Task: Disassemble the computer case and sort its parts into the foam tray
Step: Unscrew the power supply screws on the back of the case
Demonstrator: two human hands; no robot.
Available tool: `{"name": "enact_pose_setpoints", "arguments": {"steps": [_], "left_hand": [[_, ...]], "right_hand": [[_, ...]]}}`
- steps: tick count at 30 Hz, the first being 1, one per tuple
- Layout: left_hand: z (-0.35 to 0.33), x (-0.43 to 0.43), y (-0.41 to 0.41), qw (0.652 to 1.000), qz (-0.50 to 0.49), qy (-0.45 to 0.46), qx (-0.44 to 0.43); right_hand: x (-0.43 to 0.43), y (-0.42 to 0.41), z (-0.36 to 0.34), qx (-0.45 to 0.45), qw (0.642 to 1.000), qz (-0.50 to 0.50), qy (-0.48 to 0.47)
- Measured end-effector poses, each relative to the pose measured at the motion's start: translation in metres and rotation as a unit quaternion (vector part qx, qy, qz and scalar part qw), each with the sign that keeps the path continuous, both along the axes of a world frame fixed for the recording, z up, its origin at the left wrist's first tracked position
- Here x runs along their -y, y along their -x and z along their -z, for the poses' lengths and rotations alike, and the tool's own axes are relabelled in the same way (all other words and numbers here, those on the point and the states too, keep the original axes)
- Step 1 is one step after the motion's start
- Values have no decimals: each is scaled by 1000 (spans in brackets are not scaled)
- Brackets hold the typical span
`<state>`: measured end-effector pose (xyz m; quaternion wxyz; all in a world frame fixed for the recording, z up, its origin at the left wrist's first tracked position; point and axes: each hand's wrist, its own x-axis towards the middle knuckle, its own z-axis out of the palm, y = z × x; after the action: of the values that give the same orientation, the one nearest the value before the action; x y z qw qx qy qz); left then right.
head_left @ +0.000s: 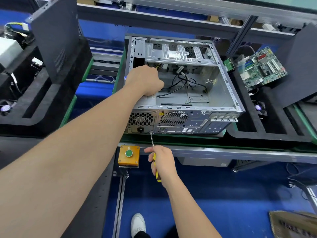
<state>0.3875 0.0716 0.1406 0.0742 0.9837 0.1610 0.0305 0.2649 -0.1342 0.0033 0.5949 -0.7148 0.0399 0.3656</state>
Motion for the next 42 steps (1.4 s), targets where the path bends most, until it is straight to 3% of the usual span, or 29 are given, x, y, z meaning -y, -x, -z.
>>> {"name": "enact_pose_setpoints", "arguments": {"steps": [6, 8, 12, 14, 16, 18, 21, 22, 24, 26, 28, 30, 32, 36, 39, 42], "left_hand": [[0, -1, -3, 1000, -6, 0, -2], [0, -1, -3, 1000, -11, -1, 0], [0, 0, -3, 1000, -11, -1, -1], [0, 0, -3, 1000, -11, -4, -1], [-1, 1, -3, 1000, -11, -5, 1], [-1, 1, -3, 1000, -12, -2, 5], [-2, 2, -2, 1000, -14, 0, 6], [-2, 2, -1, 1000, -14, 0, 5], [-4, 4, 0, 1000, -16, -3, 4], [-5, 6, 4, 1000, -22, 1, 5], [-9, 7, 8, 999, -22, 45, 11], [-16, 9, 13, 984, -16, 161, 74], [-24, 19, 30, 952, -12, 245, 184], [-12, 60, 102, 872, 83, 246, 415], [36, 82, 158, 860, 134, 303, 389], [97, 91, 186, 886, -8, 391, 248]], "right_hand": [[16, -13, 15, -190, 952, -13, -240], [18, -12, 21, -282, 904, 13, -321], [11, -3, 29, -414, 767, 50, -487], [6, -1, 30, -434, 736, 63, -516], [3, -1, 28, -409, 772, 64, -482], [5, -4, 25, -322, 863, 51, -386], [6, -7, 17, -48, 987, -27, -148], [4, -8, 13, 78, 994, -73, -27], [2, -6, 9, 291, 923, -153, 198], [0, -2, 7, 379, 865, -171, 282], [-3, 0, 7, 379, 871, -149, 275], [-4, 0, 5, 346, 899, -121, 240], [-3, -2, 4, 308, 925, -100, 201], [0, -6, 2, 220, 963, -64, 144], [5, -11, -2, 159, 981, -51, 96], [8, -14, -3, 82, 993, -48, 65]]}}
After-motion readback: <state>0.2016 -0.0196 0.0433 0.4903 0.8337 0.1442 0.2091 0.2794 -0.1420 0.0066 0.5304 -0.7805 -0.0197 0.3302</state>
